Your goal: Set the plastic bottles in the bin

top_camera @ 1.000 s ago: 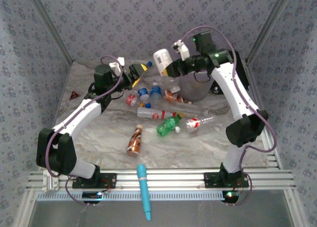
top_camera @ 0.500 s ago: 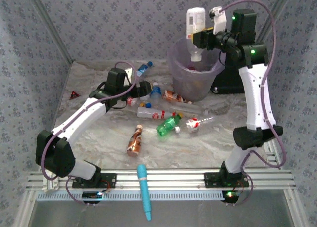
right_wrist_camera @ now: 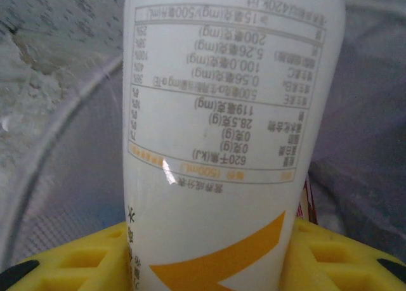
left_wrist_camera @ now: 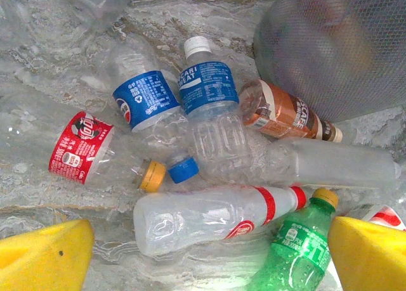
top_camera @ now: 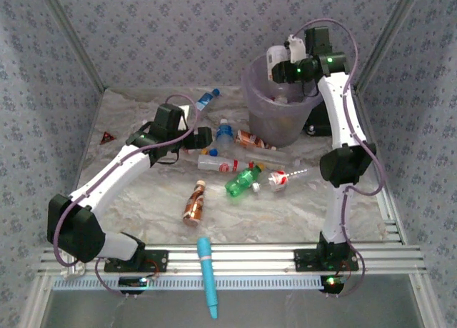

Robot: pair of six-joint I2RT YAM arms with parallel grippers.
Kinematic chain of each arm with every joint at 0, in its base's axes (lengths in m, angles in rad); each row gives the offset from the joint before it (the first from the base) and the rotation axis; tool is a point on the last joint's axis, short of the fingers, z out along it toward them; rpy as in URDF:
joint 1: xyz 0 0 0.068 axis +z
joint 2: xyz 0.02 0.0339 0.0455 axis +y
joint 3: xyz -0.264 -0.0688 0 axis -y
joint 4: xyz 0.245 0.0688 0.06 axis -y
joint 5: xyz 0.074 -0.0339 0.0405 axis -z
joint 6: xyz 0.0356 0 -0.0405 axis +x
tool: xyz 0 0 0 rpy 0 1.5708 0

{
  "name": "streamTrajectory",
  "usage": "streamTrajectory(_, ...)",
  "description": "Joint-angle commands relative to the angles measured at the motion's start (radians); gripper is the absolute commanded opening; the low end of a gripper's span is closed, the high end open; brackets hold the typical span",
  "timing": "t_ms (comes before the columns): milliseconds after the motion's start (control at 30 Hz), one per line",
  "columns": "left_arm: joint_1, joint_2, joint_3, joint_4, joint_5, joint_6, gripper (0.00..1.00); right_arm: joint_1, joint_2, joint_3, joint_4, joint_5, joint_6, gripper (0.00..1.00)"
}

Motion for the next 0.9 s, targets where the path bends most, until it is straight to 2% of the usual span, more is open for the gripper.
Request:
streamTrajectory(0, -0.004, -0.023, -0.012, -0.010, -0.027, 0.028, 0.94, -0.002, 0.021, -0.028, -0.080, 0.019, -0.064, 0.52)
streamTrajectory(233, -0.001, 0.080, 0.103, -0.039, -0.062, 0.145, 0.95, -0.001, 0.114, -0.030, -0.189, 0.014, -0.140, 0.54)
streamTrajectory(467, 0.023, 0.241, 0.272, -0.080, -0.102, 0.249, 0.95, -0.006, 0.157, -0.068, -0.187, 0.011, -0.146, 0.55)
streamTrajectory(700, 0.111, 0.401, 0.401, -0.064, -0.055, 0.279, 0.94, -0.004, 0.147, -0.065, -0.169, 0.042, -0.140, 0.81)
streamTrajectory(867, 0.147, 0.510, 0.508, -0.059, -0.047, 0.307, 0.96, -0.006, 0.128, 0.016, -0.209, 0.051, -0.142, 0.85)
